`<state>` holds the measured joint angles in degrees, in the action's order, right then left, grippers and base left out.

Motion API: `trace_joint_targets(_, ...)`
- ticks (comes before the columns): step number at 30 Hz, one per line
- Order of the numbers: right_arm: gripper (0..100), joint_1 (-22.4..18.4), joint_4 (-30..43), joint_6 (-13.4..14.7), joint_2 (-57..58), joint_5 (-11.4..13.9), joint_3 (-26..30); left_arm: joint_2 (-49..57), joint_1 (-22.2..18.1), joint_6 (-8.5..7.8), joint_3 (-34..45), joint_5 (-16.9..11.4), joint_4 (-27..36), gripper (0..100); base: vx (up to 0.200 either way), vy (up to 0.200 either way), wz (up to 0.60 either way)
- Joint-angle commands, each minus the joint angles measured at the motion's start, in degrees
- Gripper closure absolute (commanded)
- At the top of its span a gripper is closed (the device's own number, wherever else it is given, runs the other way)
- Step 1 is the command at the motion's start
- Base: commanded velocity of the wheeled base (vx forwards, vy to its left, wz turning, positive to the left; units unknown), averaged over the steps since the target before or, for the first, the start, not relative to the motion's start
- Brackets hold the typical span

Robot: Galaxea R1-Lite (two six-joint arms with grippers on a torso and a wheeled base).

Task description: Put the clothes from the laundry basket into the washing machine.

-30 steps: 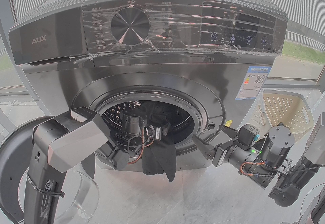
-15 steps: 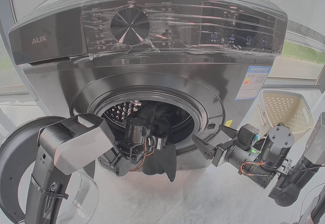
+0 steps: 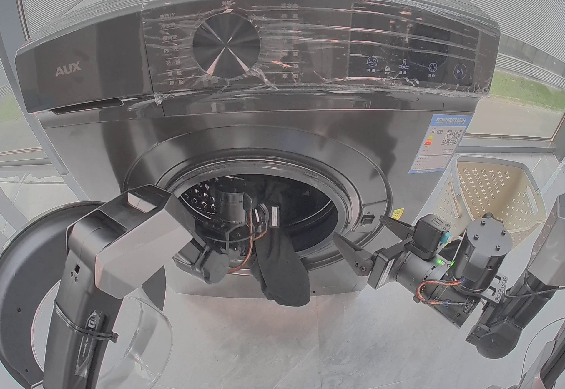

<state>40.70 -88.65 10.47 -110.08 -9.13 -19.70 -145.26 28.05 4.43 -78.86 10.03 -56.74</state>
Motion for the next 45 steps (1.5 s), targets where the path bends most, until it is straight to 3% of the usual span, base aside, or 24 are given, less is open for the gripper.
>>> trace_joint_targets(1, 0, -0.01, -0.03, -0.01, -0.05, -0.01, -0.34, -1.25, -3.09, 0.41, -8.68, 3.24, -0.22, 100, 0.000, 0.000, 0.00)
trace_joint_targets(8, 0, -0.10, -0.03, -0.01, -0.05, -0.01, -0.69, -2.04, -3.62, 0.32, -9.29, 3.59, -0.31, 100, 0.000, 0.000, 0.00)
trace_joint_targets(9, 0, -0.10, -0.03, -0.01, -0.05, -0.01, -0.69, -2.04, -3.62, 0.32, -9.29, 3.59, -0.31, 0, 0.000, 0.000, 0.00)
trace_joint_targets(13, 0, -0.10, -0.03, 0.08, -0.05, -0.01, -0.69, -1.87, -3.44, 0.76, -8.94, 3.59, -0.39, 0, 0.000, 0.000, 0.00)
trace_joint_targets(18, 0, -0.01, -0.03, 0.08, -0.13, -0.01, -0.69, 1.83, -0.80, 1.20, -1.03, 3.41, 0.84, 0, 0.000, 0.000, 0.00)
trace_joint_targets(25, 0, 0.08, -0.03, 0.25, -0.05, -0.01, -0.78, 4.64, 2.01, 1.20, 8.99, -0.63, 4.88, 0, 0.000, 0.000, 0.00)
trace_joint_targets(38, 0, 0.08, -0.03, 0.25, -0.05, -0.01, -0.78, 0.86, 2.10, 0.58, 8.72, -0.98, 4.70, 0, 0.000, 0.000, 0.00)
trace_joint_targets(39, 0, 0.16, -0.03, 0.25, 0.04, -0.01, -0.78, -0.02, 2.10, 0.50, 8.28, -0.89, 4.62, 100, 0.000, 0.000, 0.00)
trace_joint_targets(45, 0, 0.08, -0.03, 0.25, 0.04, -0.01, -0.78, -0.90, 2.01, 0.50, 7.14, -0.89, 4.44, 100, 0.000, 0.000, 0.00)
